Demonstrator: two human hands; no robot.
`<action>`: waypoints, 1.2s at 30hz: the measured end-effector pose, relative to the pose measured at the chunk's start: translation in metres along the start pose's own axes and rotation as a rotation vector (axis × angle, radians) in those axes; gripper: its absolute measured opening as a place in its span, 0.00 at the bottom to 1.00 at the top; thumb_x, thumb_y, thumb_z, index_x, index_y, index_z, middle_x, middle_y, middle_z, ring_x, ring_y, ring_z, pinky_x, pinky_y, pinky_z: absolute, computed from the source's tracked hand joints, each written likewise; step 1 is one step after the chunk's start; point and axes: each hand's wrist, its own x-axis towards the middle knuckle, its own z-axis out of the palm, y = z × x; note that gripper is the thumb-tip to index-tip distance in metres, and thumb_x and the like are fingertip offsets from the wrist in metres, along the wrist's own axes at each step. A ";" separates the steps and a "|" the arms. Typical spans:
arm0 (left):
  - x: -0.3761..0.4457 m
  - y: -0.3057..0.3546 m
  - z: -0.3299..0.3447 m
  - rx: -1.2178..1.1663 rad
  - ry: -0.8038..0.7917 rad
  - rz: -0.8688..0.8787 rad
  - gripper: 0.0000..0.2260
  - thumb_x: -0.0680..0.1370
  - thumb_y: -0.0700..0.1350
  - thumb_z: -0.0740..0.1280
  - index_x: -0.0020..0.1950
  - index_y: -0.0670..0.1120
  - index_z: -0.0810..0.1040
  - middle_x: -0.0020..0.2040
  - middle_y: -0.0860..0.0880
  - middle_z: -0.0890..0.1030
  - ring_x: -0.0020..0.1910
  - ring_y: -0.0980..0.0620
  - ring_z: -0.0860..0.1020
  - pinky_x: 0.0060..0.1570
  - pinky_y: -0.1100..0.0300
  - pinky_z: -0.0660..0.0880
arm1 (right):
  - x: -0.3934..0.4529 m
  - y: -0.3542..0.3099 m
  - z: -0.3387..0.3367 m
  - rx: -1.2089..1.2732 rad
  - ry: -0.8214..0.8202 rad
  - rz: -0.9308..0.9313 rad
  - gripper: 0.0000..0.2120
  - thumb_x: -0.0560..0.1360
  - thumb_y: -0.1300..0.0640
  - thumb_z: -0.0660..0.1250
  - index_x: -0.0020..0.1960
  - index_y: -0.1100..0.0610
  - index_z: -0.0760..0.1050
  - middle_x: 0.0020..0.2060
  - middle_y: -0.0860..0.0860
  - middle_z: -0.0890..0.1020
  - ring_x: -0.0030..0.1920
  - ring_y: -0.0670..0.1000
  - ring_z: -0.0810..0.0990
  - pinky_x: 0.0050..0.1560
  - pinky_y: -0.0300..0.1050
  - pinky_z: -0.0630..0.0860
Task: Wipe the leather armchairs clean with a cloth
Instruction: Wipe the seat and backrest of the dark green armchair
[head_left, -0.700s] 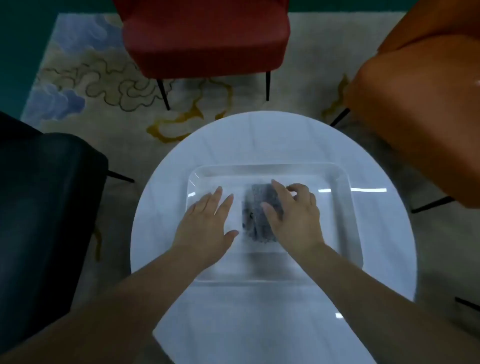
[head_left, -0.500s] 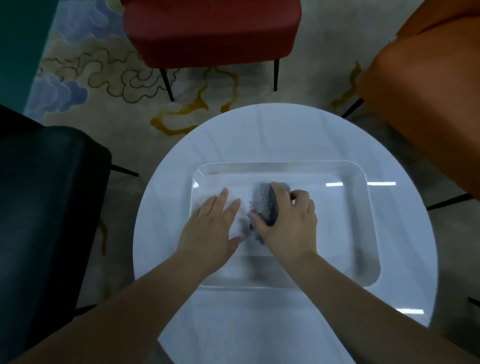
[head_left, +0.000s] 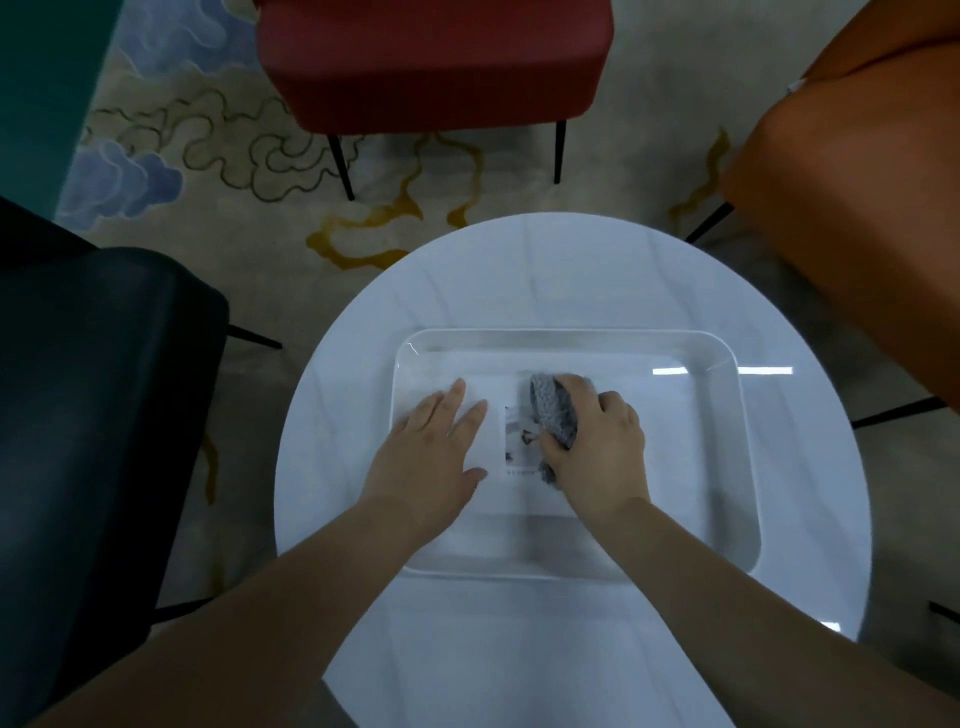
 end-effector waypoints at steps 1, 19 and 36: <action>-0.001 0.000 -0.002 -0.007 0.002 0.000 0.32 0.80 0.58 0.57 0.78 0.52 0.46 0.79 0.50 0.42 0.77 0.50 0.45 0.75 0.55 0.48 | 0.001 0.000 -0.004 0.033 -0.014 0.001 0.25 0.71 0.53 0.69 0.66 0.48 0.68 0.47 0.53 0.71 0.47 0.56 0.72 0.50 0.50 0.73; -0.111 -0.006 -0.098 -0.085 0.107 -0.229 0.24 0.80 0.55 0.58 0.75 0.54 0.60 0.76 0.52 0.59 0.74 0.50 0.58 0.70 0.52 0.60 | -0.052 -0.068 -0.102 0.610 -0.256 0.087 0.25 0.72 0.67 0.63 0.59 0.41 0.67 0.38 0.52 0.80 0.27 0.54 0.82 0.25 0.50 0.79; -0.275 -0.075 -0.127 -0.146 0.151 -0.514 0.25 0.80 0.55 0.58 0.76 0.52 0.56 0.74 0.51 0.63 0.72 0.50 0.61 0.70 0.50 0.63 | -0.107 -0.209 -0.089 0.415 -0.319 -0.231 0.24 0.72 0.57 0.71 0.64 0.45 0.68 0.57 0.48 0.74 0.42 0.45 0.79 0.32 0.37 0.77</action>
